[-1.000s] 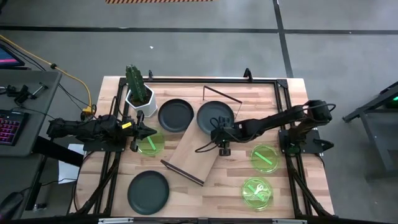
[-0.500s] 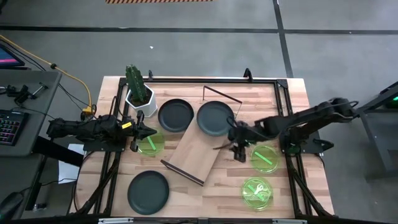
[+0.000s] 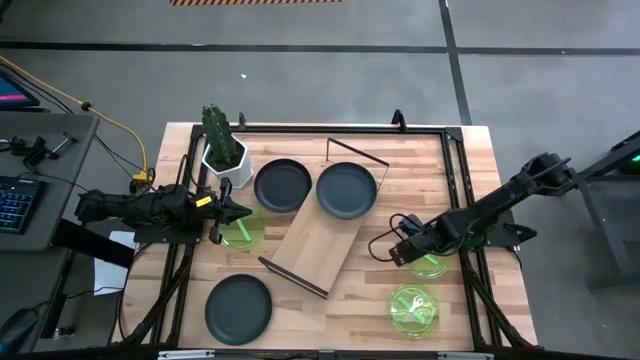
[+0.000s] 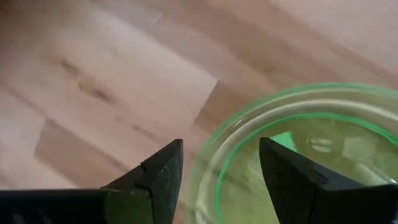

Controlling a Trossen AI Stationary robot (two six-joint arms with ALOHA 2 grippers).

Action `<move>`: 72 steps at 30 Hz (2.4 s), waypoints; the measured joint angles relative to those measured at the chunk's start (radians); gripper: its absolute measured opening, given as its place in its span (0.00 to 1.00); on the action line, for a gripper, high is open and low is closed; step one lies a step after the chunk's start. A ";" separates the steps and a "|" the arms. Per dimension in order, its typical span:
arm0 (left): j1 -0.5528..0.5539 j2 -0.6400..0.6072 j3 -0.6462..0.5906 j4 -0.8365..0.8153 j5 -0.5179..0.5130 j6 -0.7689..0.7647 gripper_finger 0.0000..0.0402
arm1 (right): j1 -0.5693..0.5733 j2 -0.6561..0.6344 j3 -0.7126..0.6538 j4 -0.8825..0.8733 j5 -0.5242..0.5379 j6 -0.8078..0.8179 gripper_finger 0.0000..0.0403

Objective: Place and stack plates onto a shelf
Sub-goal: Put the top right green plate on the shelf

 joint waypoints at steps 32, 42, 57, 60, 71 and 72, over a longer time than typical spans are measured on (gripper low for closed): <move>0.000 0.000 0.000 0.000 0.000 0.000 0.00 | 0.000 0.233 0.114 -0.124 0.135 0.207 0.35; 0.000 0.000 0.000 0.000 0.000 0.000 0.00 | 0.000 0.250 0.114 -0.068 0.172 0.204 0.19; 0.000 0.000 0.000 0.000 0.000 0.000 0.00 | 0.000 0.251 0.129 -0.091 0.222 0.100 0.00; 0.000 0.000 0.000 0.000 0.000 0.000 0.00 | 0.000 0.251 0.177 -0.123 0.266 0.039 0.00; 0.000 0.000 0.000 0.000 0.000 0.000 0.00 | 0.003 0.250 0.441 -0.391 0.310 -0.228 0.00; 0.000 0.000 0.000 0.000 0.000 0.000 0.00 | 0.004 0.250 0.456 -0.407 0.310 -0.242 0.00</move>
